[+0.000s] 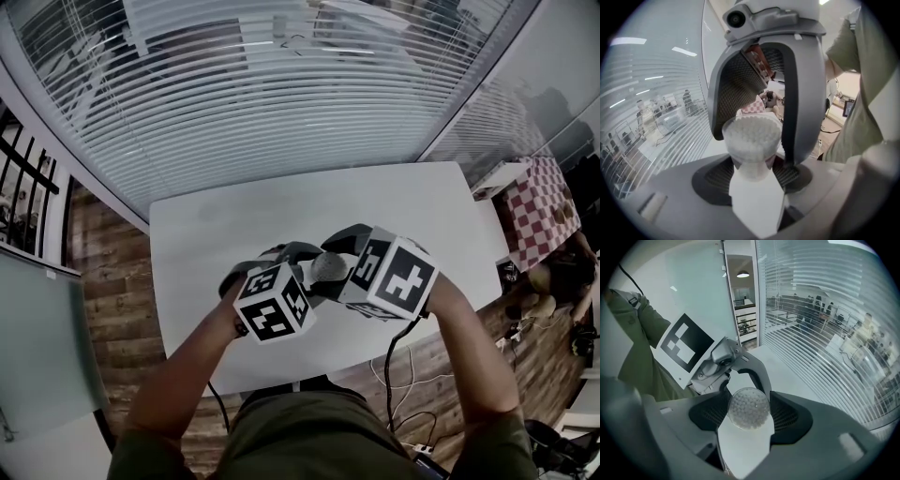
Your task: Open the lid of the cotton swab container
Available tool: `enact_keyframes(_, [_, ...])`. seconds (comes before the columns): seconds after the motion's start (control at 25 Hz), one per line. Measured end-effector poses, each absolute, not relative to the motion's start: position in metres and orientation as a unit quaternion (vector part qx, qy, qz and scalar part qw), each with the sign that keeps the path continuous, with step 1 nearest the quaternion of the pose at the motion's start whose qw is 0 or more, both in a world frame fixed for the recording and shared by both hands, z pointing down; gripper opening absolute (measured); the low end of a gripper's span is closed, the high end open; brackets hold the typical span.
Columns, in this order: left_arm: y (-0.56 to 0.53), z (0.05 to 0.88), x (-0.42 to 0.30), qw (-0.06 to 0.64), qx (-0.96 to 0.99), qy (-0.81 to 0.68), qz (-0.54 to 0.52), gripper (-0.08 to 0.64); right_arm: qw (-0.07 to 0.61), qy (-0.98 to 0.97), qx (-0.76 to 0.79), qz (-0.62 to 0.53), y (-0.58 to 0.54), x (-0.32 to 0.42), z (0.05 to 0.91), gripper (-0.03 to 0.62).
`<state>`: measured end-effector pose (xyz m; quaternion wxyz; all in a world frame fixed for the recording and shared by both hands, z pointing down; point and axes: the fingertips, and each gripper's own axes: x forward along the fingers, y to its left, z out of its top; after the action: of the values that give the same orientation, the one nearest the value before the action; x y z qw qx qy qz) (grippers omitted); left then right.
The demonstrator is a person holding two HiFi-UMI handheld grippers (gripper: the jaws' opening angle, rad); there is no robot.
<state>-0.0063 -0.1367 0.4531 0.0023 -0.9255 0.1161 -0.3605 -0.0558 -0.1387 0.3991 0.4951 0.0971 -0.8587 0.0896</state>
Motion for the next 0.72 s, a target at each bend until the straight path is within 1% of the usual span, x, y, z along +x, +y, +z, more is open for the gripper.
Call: enact_keyframes(0.72, [-0.139,0.442,0.008,-0.003,-0.938,0.115,-0.328,0.259,0.434,-0.89,0.089,0.109,-0.143,-0.041,0.385,0.273])
